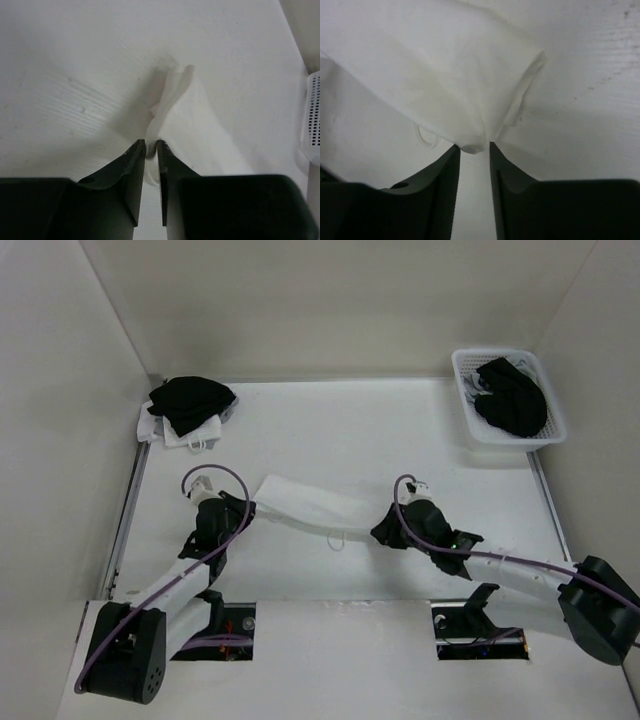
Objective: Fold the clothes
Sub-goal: Fold the tank top
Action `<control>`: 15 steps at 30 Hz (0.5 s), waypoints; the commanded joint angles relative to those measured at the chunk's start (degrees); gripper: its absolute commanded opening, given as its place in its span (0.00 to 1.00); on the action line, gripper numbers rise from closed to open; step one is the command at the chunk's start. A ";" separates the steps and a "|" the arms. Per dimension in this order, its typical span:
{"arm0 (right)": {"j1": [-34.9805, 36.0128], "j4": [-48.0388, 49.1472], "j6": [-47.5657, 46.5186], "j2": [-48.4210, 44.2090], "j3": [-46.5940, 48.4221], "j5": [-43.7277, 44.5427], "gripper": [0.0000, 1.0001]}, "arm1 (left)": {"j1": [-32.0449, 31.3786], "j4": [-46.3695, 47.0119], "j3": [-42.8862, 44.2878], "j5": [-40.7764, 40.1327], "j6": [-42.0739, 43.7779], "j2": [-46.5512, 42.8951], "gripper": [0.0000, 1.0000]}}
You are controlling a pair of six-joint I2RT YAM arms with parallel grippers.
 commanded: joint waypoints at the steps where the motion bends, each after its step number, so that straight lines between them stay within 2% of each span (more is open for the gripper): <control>1: 1.03 -4.12 3.40 -1.72 -0.28 6.70 0.38 | 1.05 0.84 -2.48 1.96 -1.69 -2.83 0.20; 3: 1.03 -5.62 3.92 -4.17 -0.63 6.88 0.43 | 2.54 -0.99 -3.72 2.31 -2.13 -6.95 0.26; 6: 0.33 -5.71 4.98 -9.00 -1.94 5.91 0.55 | 3.51 -6.09 -3.29 1.70 -2.48 -14.77 0.26; 8: -1.59 -4.40 5.33 -10.16 -2.56 4.95 0.63 | 2.03 -8.29 -1.45 0.91 -2.31 -17.07 0.26; 11: -4.32 -0.80 5.33 -7.45 -2.12 0.48 0.65 | -3.50 -7.95 1.45 -1.89 -2.57 -15.68 0.26; 12: -4.33 0.78 5.33 -6.48 -1.69 -0.58 0.63 | -6.22 -7.08 2.51 -3.47 -2.75 -14.11 0.26; 15: -3.72 2.99 5.07 -4.98 0.24 -0.60 0.35 | -15.27 -2.25 5.50 -8.13 -3.10 -6.91 0.26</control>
